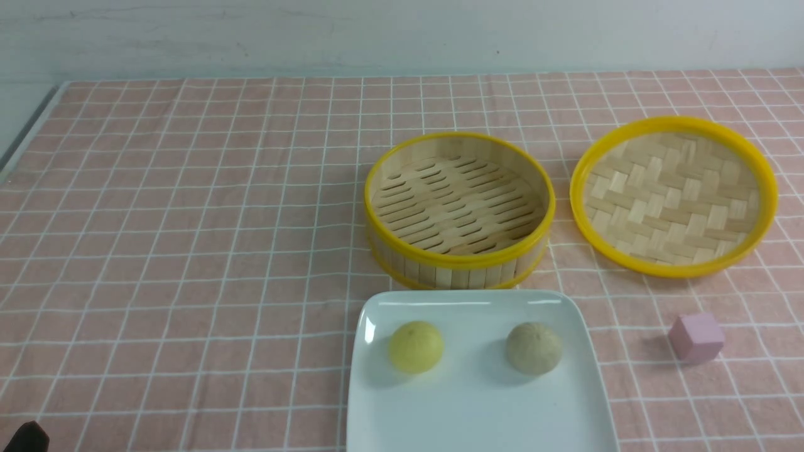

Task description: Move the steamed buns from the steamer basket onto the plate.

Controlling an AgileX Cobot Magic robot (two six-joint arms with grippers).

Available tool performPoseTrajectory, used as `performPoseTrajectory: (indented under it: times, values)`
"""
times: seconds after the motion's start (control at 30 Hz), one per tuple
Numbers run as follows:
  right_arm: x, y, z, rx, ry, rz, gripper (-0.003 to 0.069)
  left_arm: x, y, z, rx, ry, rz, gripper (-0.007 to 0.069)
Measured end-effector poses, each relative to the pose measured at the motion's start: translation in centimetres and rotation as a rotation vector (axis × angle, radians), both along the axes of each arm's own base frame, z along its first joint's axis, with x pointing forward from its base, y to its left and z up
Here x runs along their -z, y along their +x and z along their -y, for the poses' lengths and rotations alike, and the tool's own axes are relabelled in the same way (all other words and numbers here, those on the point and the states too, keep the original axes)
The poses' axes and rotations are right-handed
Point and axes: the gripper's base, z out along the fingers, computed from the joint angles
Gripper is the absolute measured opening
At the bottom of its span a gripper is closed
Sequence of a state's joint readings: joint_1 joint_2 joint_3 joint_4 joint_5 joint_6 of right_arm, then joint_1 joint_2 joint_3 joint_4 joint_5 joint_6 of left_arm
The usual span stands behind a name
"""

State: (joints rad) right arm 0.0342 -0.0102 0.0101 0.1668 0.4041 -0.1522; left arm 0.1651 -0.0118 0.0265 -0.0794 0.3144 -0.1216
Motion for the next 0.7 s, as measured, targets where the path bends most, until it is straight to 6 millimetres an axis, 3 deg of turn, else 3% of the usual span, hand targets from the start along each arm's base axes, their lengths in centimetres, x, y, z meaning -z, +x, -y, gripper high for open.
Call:
performPoseTrajectory:
  times: [0.4,0.7]
  values:
    - [0.00,0.00,0.00,0.000,0.000,0.000,0.0240,0.25,-0.05,0.01,-0.009,-0.039,-0.020,0.0449]
    - [0.00,0.00,0.00,0.000,0.000,0.000,0.0240,0.41,-0.13,-0.05,0.001,0.026,-0.053,0.0449]
